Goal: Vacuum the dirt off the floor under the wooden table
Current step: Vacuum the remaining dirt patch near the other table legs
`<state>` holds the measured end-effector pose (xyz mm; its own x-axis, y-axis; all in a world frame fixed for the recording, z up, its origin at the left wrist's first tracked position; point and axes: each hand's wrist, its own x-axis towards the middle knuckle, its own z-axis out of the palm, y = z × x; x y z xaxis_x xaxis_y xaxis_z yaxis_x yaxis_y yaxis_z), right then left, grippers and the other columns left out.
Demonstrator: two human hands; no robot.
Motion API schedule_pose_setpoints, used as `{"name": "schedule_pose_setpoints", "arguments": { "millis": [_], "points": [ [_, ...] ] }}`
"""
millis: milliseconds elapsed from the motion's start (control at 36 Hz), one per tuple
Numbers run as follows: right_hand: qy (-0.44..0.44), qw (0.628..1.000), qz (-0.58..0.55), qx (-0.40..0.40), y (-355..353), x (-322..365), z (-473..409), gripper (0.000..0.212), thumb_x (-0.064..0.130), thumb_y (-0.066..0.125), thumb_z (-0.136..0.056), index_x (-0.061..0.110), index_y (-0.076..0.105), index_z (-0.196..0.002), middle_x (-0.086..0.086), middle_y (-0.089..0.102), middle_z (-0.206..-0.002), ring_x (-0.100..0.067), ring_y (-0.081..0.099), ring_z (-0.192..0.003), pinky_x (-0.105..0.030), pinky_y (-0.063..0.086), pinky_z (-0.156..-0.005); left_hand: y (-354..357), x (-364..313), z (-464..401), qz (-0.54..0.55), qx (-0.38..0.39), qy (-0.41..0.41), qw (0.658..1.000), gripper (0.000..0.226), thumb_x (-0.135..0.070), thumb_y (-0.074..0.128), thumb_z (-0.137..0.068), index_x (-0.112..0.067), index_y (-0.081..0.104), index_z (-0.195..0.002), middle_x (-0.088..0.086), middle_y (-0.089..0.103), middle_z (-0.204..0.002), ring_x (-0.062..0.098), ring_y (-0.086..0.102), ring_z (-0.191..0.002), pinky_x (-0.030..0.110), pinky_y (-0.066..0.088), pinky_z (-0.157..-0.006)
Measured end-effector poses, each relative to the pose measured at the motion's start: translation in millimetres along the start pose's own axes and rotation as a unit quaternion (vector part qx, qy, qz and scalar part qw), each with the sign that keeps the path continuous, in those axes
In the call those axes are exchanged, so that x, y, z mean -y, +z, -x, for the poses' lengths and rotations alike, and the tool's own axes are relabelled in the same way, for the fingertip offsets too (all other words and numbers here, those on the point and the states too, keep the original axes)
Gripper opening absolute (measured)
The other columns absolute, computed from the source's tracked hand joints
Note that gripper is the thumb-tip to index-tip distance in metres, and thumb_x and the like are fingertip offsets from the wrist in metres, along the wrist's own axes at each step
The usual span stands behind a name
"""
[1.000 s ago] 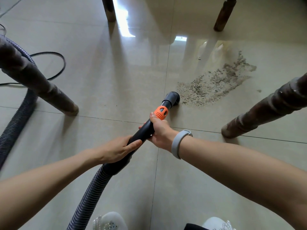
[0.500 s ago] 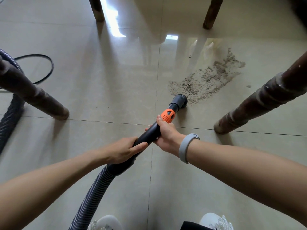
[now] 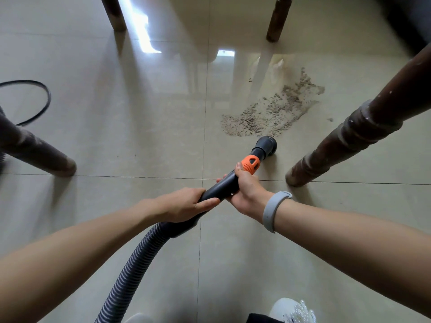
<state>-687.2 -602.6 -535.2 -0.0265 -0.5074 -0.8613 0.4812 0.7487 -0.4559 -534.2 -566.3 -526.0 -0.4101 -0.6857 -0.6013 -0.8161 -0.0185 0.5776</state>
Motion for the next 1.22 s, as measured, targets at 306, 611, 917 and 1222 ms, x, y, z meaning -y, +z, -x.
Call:
{"name": "schedule_pose_setpoints", "arguments": {
  "millis": [306,611,917,1222],
  "points": [
    [-0.018,1.0,-0.02,-0.009,-1.5,12.5,-2.7,0.047,0.031,0.046,-0.1,0.009,0.029,-0.138,-0.019,0.049,-0.126,-0.025,0.06,-0.073,-0.05,0.05,-0.084,-9.2,-6.2,-17.3,-0.026,-0.002,0.016,1.0,0.042,-0.05,0.038,-0.097,-0.009,0.051,-0.096,0.009,0.066,-0.087,0.026,0.063,-0.083,0.034,0.048,-0.076],
    [-0.02,0.999,-0.019,0.025,6.1,14.4,-22.4,0.047,0.033,0.048,-0.099,0.007,0.033,-0.134,-0.016,0.055,-0.097,-0.028,0.061,-0.081,-0.051,0.047,-0.081,-12.0,2.3,-24.0,-0.067,-0.038,-0.015,0.997,0.04,-0.056,0.037,-0.095,-0.018,0.049,-0.096,0.004,0.062,-0.088,0.024,0.057,-0.08,0.032,0.042,-0.069],
    [-0.016,0.998,-0.01,0.055,11.3,6.2,-22.5,0.035,0.031,0.049,-0.099,0.01,0.034,-0.124,-0.015,0.055,-0.097,-0.028,0.061,-0.083,-0.05,0.048,-0.085,-5.1,12.3,-13.8,-0.084,-0.072,-0.025,0.994,0.038,-0.059,0.033,-0.094,-0.023,0.047,-0.09,-0.002,0.06,-0.083,0.022,0.056,-0.079,0.034,0.042,-0.068],
    [-0.002,0.995,0.026,0.094,16.3,-18.3,-15.1,0.031,0.027,0.049,-0.099,0.009,0.035,-0.119,-0.015,0.055,-0.099,-0.028,0.061,-0.085,-0.049,0.047,-0.088,17.4,24.8,11.8,-0.099,-0.116,-0.078,0.985,0.045,-0.06,0.03,-0.094,-0.017,0.044,-0.091,-0.001,0.056,-0.078,0.024,0.053,-0.075,0.034,0.038,-0.064]
  ]
}}
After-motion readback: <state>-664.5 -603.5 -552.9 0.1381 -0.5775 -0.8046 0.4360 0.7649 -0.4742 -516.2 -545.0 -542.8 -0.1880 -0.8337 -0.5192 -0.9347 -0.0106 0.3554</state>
